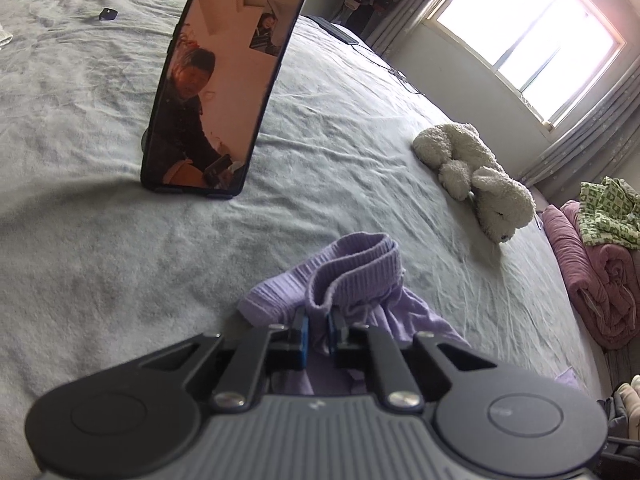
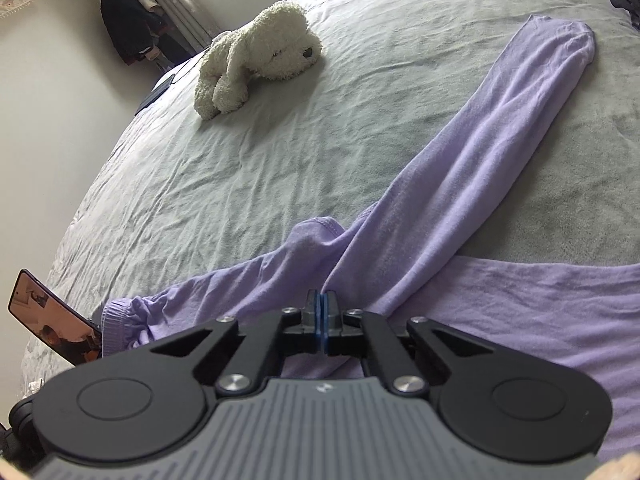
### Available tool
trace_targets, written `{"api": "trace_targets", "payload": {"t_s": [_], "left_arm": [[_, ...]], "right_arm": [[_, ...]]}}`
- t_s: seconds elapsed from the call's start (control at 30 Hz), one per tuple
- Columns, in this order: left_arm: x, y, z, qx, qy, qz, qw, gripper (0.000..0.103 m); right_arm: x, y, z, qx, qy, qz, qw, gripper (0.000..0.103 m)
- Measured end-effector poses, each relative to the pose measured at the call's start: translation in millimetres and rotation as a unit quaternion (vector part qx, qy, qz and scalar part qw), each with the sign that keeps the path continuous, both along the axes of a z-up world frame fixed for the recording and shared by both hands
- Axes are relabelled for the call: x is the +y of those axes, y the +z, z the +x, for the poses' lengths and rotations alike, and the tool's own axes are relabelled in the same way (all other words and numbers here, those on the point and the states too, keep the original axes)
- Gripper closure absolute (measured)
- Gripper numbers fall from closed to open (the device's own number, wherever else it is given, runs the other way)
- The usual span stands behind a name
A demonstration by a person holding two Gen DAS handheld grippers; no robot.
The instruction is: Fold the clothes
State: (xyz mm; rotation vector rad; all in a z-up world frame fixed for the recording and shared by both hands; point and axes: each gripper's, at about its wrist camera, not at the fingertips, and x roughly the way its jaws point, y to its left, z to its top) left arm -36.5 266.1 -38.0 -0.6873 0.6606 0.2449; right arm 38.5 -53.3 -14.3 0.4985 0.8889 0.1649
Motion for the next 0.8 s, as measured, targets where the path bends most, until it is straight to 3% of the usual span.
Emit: {"api": "trace_targets", "payload": {"t_s": [0.13, 0.43, 0.7, 0.8], "left_arm": [[8, 5, -3, -0.008, 0.004, -0.010, 0.9999, 0.095], [29, 15, -10, -0.027, 0.018, -0.075, 0.9966, 0.096], [42, 15, -24, -0.029, 0.003, -0.096, 0.9950, 0.096], [43, 15, -28, -0.027, -0.002, -0.086, 0.9959, 0.096]], "right_arm": [[-1, 15, -8, -0.029, -0.002, -0.008, 1.000, 0.102], [-16, 55, -34, -0.106, -0.013, -0.014, 0.994, 0.102], [-23, 63, -65, -0.120, 0.015, -0.028, 0.992, 0.102], [-22, 59, -76, -0.115, 0.034, -0.034, 0.992, 0.102]]}}
